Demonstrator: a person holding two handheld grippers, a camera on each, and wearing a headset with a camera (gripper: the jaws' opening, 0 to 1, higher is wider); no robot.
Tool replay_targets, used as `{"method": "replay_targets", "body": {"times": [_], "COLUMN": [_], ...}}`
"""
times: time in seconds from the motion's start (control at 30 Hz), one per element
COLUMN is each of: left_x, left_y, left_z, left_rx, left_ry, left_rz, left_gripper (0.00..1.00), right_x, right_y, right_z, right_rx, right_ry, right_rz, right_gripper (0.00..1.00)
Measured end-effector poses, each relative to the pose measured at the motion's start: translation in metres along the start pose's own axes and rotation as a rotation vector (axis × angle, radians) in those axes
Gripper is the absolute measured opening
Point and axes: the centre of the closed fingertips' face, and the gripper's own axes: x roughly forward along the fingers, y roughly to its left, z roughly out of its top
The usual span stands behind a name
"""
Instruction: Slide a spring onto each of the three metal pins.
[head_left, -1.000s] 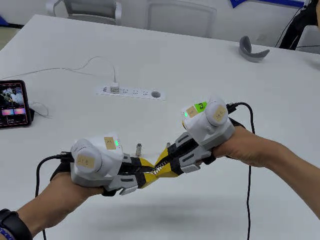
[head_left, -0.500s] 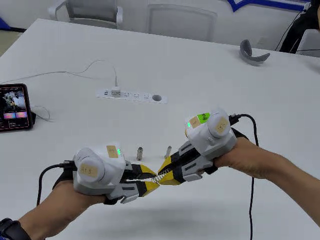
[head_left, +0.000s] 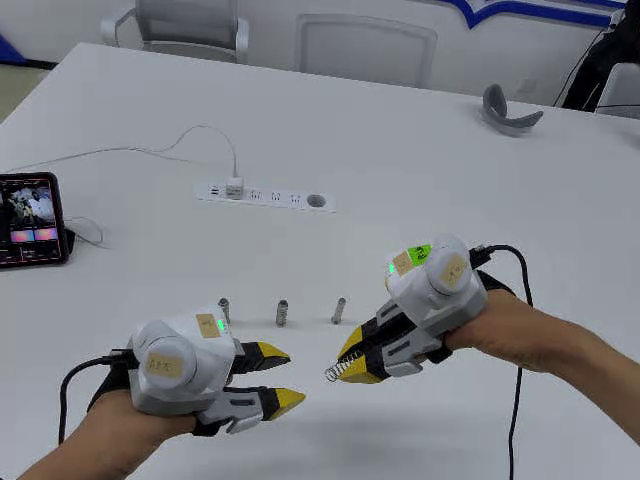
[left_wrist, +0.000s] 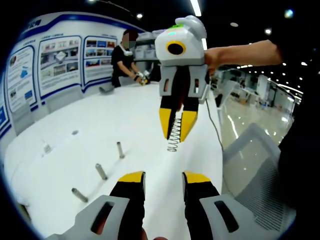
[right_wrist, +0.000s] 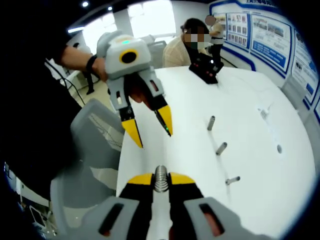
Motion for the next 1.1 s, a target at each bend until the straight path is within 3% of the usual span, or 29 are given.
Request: {"method": "replay_targets", "body": {"times": [0.2, 0.63, 0.93, 1.1], "left_x": [-0.004, -0.019, -0.03, -0.037], "left_y": [0.008, 0.03, 0.047, 0.054], "left_z": [-0.011, -0.026, -0.039, -0.047], "left_rx": [-0.052, -0.127, -0.165, -0.192], "left_ry": [0.005, 0.002, 0.013, 0.018], "left_rz": [0.043, 0.139, 0.214, 0.252], "left_gripper": [0.36, 0.44, 0.52, 0.57], "right_x": [0.003, 0.002, 0.001, 0.001], "right_y": [-0.01, -0.025, -0.047, -0.061], "right_z": [-0.023, -0.041, -0.05, -0.056], "right_rx": [-0.001, 0.012, 0.022, -0.01], "right_ry": [0.084, 0.121, 0.142, 0.164], "right_rz": [-0.036, -0.051, -0.076, -0.08], "right_gripper": [0.13, 0.13, 0.13, 0.13]}}
